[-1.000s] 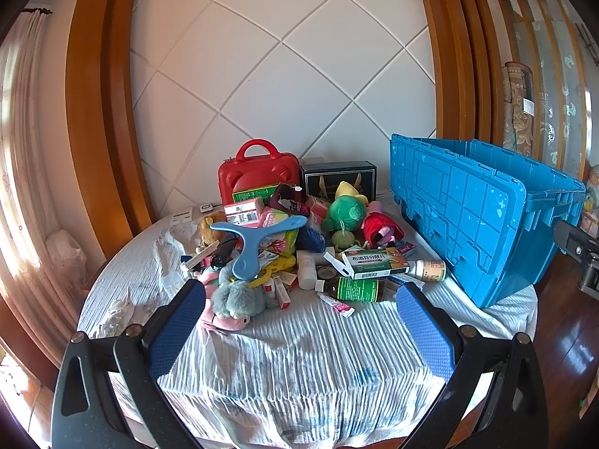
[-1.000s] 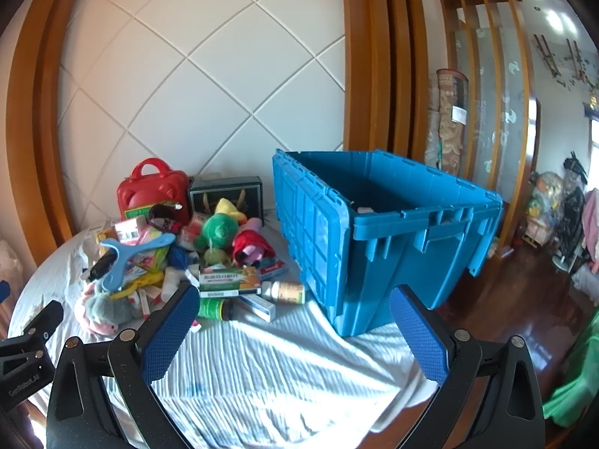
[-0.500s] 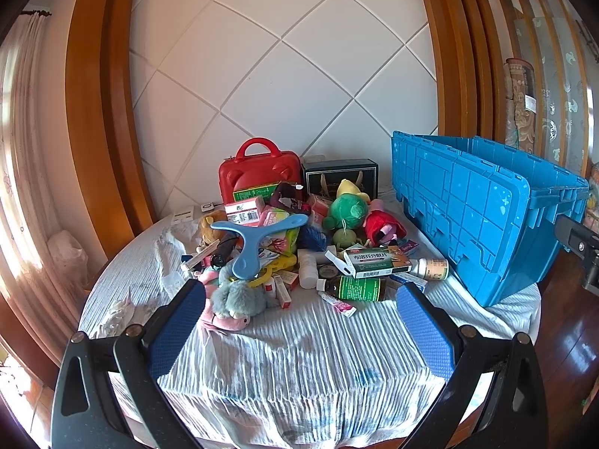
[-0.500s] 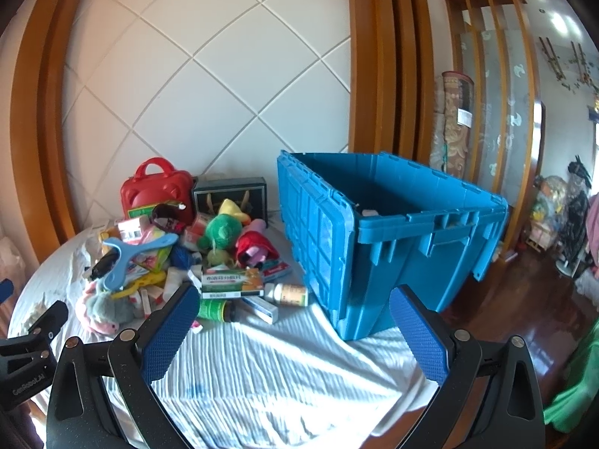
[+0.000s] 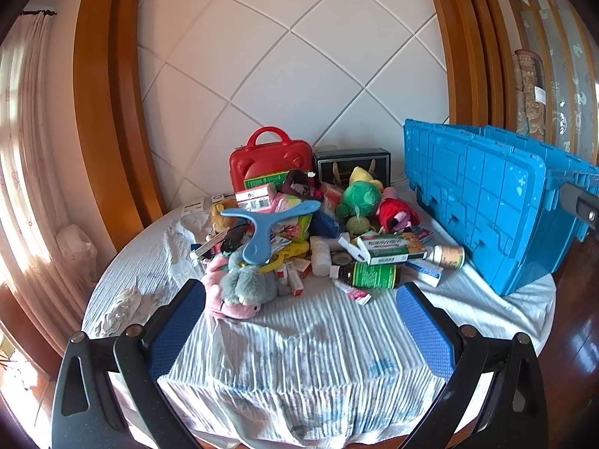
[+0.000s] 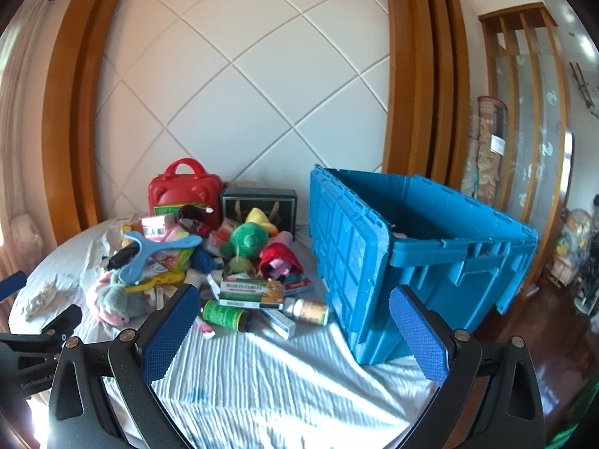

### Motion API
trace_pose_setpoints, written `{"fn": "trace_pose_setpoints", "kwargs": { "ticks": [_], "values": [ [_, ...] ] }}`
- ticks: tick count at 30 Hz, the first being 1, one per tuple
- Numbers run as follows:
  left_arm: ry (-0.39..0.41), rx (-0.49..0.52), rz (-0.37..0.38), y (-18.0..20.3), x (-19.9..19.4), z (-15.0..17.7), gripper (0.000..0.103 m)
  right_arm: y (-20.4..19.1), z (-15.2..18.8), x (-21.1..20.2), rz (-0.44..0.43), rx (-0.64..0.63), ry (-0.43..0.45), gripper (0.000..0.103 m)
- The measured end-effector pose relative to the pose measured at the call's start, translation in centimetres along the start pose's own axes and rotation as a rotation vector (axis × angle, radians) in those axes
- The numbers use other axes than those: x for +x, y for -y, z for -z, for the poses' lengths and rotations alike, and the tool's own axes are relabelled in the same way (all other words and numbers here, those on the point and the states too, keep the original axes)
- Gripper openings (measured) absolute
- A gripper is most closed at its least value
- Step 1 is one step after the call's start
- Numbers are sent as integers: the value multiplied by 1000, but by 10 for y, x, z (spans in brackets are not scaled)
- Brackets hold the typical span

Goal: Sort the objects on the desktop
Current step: 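Reach into the pile and grasp the blue plastic toy with the right gripper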

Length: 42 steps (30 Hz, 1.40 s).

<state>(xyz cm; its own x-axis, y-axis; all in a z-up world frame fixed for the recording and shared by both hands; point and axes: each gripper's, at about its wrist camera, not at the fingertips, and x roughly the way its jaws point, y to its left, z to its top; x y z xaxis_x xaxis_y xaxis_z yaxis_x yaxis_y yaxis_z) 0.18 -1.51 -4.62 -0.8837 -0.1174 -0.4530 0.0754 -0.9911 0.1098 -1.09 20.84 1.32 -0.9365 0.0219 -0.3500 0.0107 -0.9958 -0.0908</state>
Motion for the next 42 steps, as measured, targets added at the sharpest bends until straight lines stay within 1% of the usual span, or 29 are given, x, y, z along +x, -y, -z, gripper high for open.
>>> {"fn": "trace_pose_setpoints", "kwargs": {
  "ticks": [2, 4, 6, 8, 9, 12, 13, 15, 17, 19, 21, 23, 25, 27, 31, 34, 37, 39, 40, 41, 42],
  "values": [
    [-41, -18, -37, -11, 9, 18, 103, -7, 9, 7, -39, -37, -7, 103],
    [-93, -61, -48, -24, 19, 36, 103, -14, 21, 19, -71, -46, -29, 103],
    [-141, -78, -69, -34, 29, 49, 103, -21, 32, 35, -108, -36, -83, 103],
    [-158, -74, -95, -41, 38, 55, 103, -31, 38, 50, -157, -36, -120, 103],
    [-161, -71, -104, -44, 44, 55, 103, -38, 39, 55, -166, -48, -118, 103],
    [-159, -60, -104, -53, 68, 47, 103, -56, 35, 73, -172, -78, -100, 103],
    [-159, -56, -105, -56, 78, 44, 103, -61, 33, 82, -164, -78, -108, 103],
    [-164, -51, -83, -65, 99, 35, 103, -70, 29, 103, -153, -60, -139, 103],
    [-152, -44, -66, -75, 119, 25, 103, -76, 24, 126, -144, -22, -173, 103],
    [-143, -25, -66, -85, 138, 15, 103, -86, 16, 150, -147, 4, -194, 103],
    [-161, -22, -51, -96, 161, 5, 103, -101, 4, 171, -169, 17, -212, 103],
    [-162, -20, -26, -106, 180, -2, 103, -120, -8, 188, -203, 19, -215, 103],
    [-162, 6, -18, -113, 197, -7, 103, -139, -18, 202, -197, 14, -197, 103],
    [-184, 20, -19, -117, 212, -6, 103, -159, -26, 220, -214, 17, -200, 103],
    [-222, 7, -7, -127, 236, -7, 103, -205, -36, 264, -292, -59, -251, 103],
    [-231, 28, -39, -130, 252, -10, 103, -236, -39, 302, -353, -91, -290, 103],
    [-247, 2, -58, -137, 263, -14, 103, -262, -39, 345, -418, -88, -379, 102],
    [-257, -13, -50, -140, 271, -16, 103, -277, -36, 370, -444, -92, -440, 98],
    [-257, -10, -63, -141, 276, -17, 103, -284, -34, 380, -452, -93, -463, 97],
    [-261, -5, -75, -142, 281, -19, 103, -290, -31, 390, -454, -94, -489, 93],
    [-269, -4, -74, -142, 286, -20, 103, -296, -29, 400, -460, -94, -510, 87]
  ]
}}
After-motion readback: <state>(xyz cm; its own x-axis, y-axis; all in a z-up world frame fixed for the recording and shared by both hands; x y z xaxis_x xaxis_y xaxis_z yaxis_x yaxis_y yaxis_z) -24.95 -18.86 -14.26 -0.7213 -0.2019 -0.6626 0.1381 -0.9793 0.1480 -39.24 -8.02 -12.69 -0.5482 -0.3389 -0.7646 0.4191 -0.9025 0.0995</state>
